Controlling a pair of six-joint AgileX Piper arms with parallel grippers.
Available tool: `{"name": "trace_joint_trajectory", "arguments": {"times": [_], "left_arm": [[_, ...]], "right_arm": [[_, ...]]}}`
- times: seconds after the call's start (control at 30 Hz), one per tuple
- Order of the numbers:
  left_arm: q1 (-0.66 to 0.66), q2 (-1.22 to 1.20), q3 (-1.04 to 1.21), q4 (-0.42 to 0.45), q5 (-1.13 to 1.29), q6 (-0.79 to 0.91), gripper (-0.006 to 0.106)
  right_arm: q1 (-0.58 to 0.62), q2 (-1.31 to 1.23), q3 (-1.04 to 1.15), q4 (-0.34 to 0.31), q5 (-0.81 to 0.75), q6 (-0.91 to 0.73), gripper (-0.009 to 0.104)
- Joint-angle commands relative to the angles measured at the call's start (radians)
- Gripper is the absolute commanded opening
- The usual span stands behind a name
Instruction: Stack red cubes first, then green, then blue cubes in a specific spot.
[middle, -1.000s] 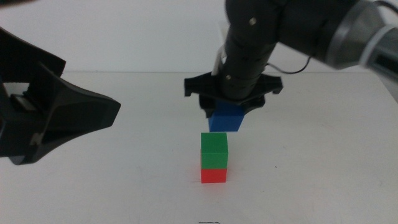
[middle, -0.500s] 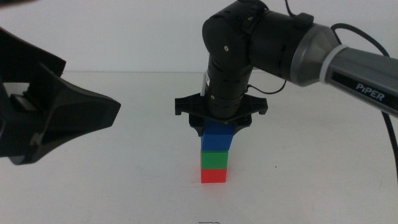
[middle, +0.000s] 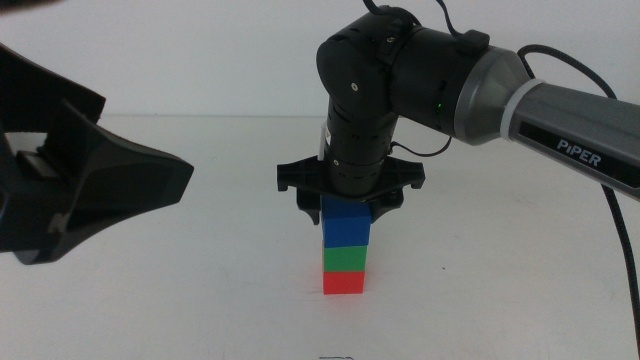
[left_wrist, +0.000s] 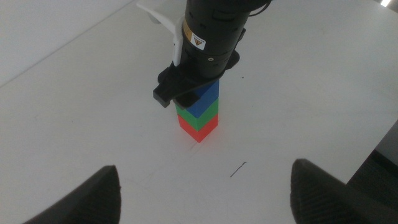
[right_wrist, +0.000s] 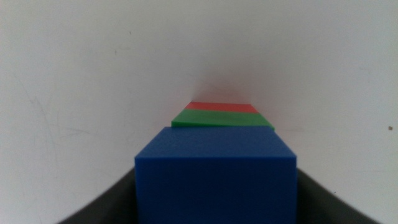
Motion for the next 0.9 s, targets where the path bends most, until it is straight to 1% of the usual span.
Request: {"name": "trace_joint_trajectory", "arguments": {"times": [0.0,0.07,0.17,0.2,0.37,0.47,0.57,0.6,0.7,0.8,0.87], "left_arm": [[-0.002,-0.006,-0.021,-0.003,-0.061,-0.008,0.094],[-0.002,-0.006,-0.021,-0.003,-0.061,-0.008,0.094],[-0.002,-0.006,-0.021,-0.003,-0.061,-0.008,0.094],[-0.002,-0.006,-0.021,-0.003,-0.061,-0.008,0.094],[-0.002,-0.006,-0.021,-0.003,-0.061,-0.008,0.094],[-0.002,-0.006,-0.021,-0.003,-0.061,-0.008,0.094],[-0.002,-0.006,-0.021,-0.003,-0.061,-0.008,0.094],[-0.002,-0.006,-0.021,-0.003,-0.061,-0.008,0.094],[-0.002,-0.006,-0.021,-0.003,-0.061,-0.008,0.094],[-0.002,-0.006,-0.021,-0.003,-0.061,-0.008,0.094],[-0.002,-0.006,-0.021,-0.003,-0.061,-0.008,0.094]], "right_arm": [[-0.002,-0.054,-0.027,-0.014,0.005,0.002,0.063],[-0.002,-0.054,-0.027,-0.014,0.005,0.002,0.071],[-0.002,-0.054,-0.027,-0.015,0.005,0.002,0.078],[-0.003,-0.083,-0.027,-0.013,0.019,-0.021,0.08],[-0.003,-0.15,-0.027,-0.022,0.042,-0.056,0.08],[-0.004,-0.199,-0.027,-0.039,0.06,-0.058,0.08],[-0.008,-0.254,-0.027,-0.062,0.064,-0.091,0.08],[-0.015,-0.276,-0.027,-0.061,0.064,-0.107,0.08],[-0.05,-0.347,-0.025,-0.035,0.064,-0.187,0.08],[-0.099,-0.416,-0.024,0.002,0.061,-0.304,0.08],[-0.134,-0.463,-0.022,0.016,0.058,-0.366,0.08]]}}
